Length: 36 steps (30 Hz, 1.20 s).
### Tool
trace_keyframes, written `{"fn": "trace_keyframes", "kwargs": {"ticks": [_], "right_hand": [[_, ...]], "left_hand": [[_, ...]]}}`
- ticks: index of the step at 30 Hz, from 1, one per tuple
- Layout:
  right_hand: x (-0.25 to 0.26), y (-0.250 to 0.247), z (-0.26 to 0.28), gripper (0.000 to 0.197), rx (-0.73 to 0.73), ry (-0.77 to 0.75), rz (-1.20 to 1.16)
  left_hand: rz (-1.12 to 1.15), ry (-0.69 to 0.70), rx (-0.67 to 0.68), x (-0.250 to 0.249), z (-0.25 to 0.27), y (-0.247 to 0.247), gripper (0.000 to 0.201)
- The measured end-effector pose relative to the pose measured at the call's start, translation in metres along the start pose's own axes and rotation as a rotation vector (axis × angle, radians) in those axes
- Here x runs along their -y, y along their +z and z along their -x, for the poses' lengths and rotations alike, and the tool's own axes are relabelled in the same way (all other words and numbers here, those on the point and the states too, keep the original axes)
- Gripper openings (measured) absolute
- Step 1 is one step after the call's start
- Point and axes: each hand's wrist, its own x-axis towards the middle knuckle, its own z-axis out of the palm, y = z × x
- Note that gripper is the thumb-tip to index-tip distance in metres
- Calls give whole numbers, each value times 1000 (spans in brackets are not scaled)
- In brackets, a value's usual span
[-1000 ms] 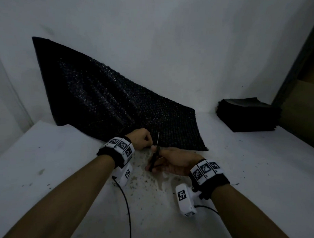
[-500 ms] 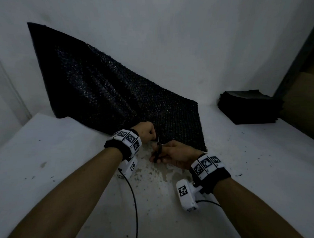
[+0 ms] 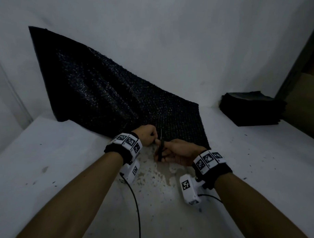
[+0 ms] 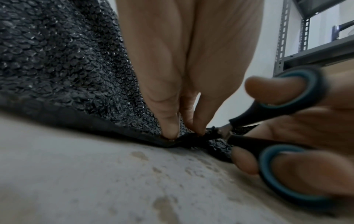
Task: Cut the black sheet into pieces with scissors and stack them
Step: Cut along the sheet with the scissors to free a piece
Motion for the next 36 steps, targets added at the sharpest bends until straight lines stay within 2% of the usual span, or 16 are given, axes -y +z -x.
{"fn": "trace_keyframes", "kwargs": {"ticks": [5, 11, 17, 21, 26, 31, 36], "right_hand": [[1, -3, -13, 45, -40, -23, 5], [-11, -3, -25, 30, -64, -109, -44], [-7, -5, -26, 43, -68, -95, -17], [2, -10, -30, 53, -51, -42, -28], [9, -12, -38, 51, -79, -34, -51], [9, -17, -51, 59, -104, -71, -21], [2, -16, -56, 40, -129, -121, -46]], "left_hand": [[11, -14, 22, 4, -3, 1, 11], [37, -4, 8, 6, -4, 2, 13], [51, -6, 30, 8, -4, 0, 15], [95, -2, 0, 13, -6, 2, 5], [119, 27, -11, 21, -8, 2, 12], [114, 19, -19, 22, -8, 2, 18], [119, 5, -11, 22, -8, 2, 10]]}}
